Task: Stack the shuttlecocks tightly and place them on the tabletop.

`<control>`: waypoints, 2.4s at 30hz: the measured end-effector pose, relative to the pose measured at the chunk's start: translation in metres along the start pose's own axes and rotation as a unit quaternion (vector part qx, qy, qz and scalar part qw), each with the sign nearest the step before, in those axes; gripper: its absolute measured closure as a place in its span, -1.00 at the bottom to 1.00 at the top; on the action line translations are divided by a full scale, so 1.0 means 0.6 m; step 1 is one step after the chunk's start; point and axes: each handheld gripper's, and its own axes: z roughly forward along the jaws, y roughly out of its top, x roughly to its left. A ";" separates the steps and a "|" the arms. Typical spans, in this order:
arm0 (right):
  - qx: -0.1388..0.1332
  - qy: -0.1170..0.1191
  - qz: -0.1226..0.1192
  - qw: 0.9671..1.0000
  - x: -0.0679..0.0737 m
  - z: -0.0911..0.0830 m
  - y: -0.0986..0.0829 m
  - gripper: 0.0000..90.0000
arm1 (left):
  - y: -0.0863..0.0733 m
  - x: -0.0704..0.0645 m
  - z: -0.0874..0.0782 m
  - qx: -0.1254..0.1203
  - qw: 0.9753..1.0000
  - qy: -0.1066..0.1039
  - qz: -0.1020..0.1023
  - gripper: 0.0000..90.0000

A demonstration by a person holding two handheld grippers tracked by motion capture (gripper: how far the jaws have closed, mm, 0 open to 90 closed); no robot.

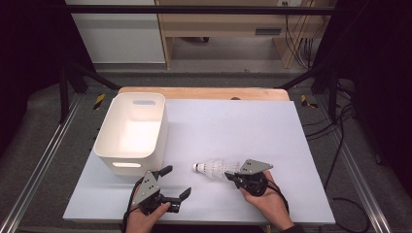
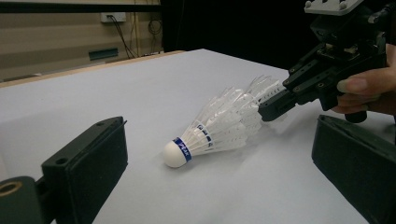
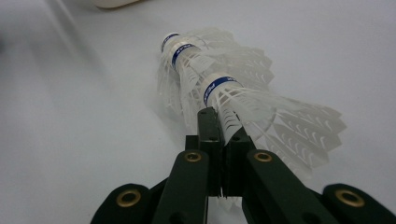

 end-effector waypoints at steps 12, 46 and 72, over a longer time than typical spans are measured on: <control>-0.002 0.004 -0.014 1.000 0.003 0.005 0.006 0.98 | 0.000 -0.001 0.001 0.000 1.000 -0.001 0.000 -0.93; -0.004 0.007 -0.035 0.999 0.003 0.023 0.009 0.98 | 0.000 -0.001 0.001 0.002 1.000 -0.001 0.000 -0.93; -0.010 0.016 -0.047 0.999 0.008 0.027 0.009 0.96 | -0.001 -0.002 0.002 0.003 1.000 -0.002 0.001 -0.93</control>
